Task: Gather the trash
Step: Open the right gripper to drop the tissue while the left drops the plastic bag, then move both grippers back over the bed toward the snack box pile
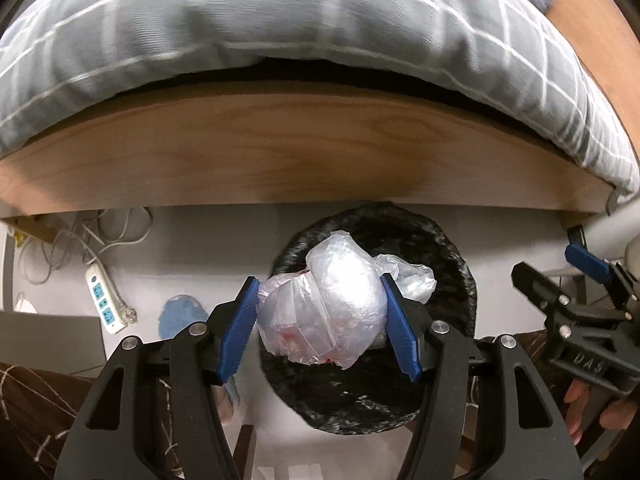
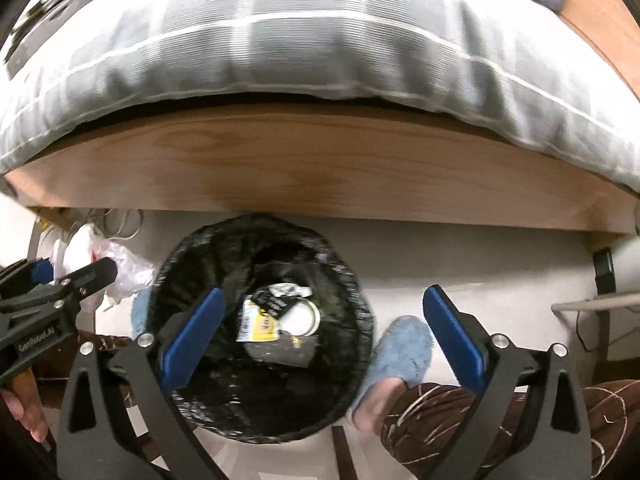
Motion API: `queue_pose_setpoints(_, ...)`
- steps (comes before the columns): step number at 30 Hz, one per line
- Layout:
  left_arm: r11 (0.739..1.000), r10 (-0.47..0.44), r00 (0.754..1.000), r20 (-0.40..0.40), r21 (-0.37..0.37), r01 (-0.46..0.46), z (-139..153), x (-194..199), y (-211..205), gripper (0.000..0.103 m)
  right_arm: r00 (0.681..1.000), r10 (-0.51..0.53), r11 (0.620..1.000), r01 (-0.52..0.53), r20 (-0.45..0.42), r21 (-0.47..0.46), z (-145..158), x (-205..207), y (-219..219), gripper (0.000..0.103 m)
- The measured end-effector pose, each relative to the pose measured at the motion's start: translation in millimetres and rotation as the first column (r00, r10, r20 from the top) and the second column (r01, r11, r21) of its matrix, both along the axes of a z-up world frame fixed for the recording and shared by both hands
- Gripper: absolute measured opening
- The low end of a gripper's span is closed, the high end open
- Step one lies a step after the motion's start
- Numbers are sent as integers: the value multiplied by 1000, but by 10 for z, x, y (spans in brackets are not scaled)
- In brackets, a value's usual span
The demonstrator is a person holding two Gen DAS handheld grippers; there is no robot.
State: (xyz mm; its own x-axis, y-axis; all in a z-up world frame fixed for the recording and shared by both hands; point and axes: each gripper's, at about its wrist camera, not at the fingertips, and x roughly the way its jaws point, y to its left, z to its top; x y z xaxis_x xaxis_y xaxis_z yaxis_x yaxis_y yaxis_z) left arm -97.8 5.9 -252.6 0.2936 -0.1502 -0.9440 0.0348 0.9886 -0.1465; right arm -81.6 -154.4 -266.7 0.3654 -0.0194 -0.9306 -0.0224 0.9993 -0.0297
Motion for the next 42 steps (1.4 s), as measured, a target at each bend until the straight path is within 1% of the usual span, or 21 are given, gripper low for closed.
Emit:
queue_pose_setpoints(2, 1000, -14, 1000, -5, -12, 14, -23, 20, -96, 59, 1000, -23, 1000, 23, -1, -4, -5, -16, -123, 95)
queue_pose_setpoints(7, 998, -66, 998, -16, 3, 66, -95, 55, -370, 59, 995, -98, 995, 98, 10, -10, 25, -62, -428, 95)
queue_pose_setpoints(12, 994, -105, 994, -20, 14, 105, -133, 67, -567, 59, 991, -132, 991, 132, 23, -17, 58, -108, -602, 95)
queue_pose_setpoints(14, 993, -117, 993, -14, 13, 117, -137, 61, -609, 61, 991, -133, 991, 134, 30, -20, 68, -130, -632, 95)
queue_pose_setpoints(16, 991, -132, 991, 6, 35, 132, -132, 56, -646, 67, 991, -131, 991, 132, 39, -29, 101, -150, -652, 95)
queue_pose_setpoints(17, 989, -138, 990, 14, 49, 138, -125, 55, -667, 73, 991, -129, 991, 131, 42, -31, 110, -155, -659, 95)
queue_pose_setpoints(18, 988, -145, 989, 26, 62, 143, -114, 49, -684, 76, 991, -129, 991, 130, 44, -32, 117, -158, -660, 95)
queue_pose_setpoints(20, 988, -146, 989, 33, 65, 143, -95, 47, -685, 85, 991, -125, 991, 127, 47, -30, 121, -149, -638, 95)
queue_pose_setpoints(24, 990, -121, 991, 56, 80, 117, -52, 57, -610, 94, 992, -110, 993, 112, 65, -37, 159, -139, -564, 95)
queue_pose_setpoints(25, 991, -109, 992, 68, 85, 104, -24, 62, -581, 97, 992, -106, 993, 109, 73, -38, 182, -139, -542, 95)
queue_pose_setpoints(29, 992, -79, 991, 109, 104, 68, 112, 80, -498, 97, 989, -95, 995, 98, 113, -29, 321, -112, -459, 95)
queue_pose_setpoints(31, 992, -70, 989, 128, 115, 56, 193, 90, -463, 97, 985, -78, 996, 84, 154, -33, 446, -93, -410, 95)
queue_pose_setpoints(34, 993, -54, 986, 159, 113, 36, 346, 96, -401, 97, 976, -59, 997, 67, 211, -31, 626, -87, -359, 95)
queue_pose_setpoints(40, 998, -7, 976, 219, 55, -6, 727, 110, -241, 97, 950, -32, 998, 44, 311, -34, 981, -31, -295, 95)
queue_pose_setpoints(42, 999, 4, 970, 242, 49, -16, 838, 109, -211, 97, 940, -25, 999, 39, 341, -35, 1082, -13, -274, 95)
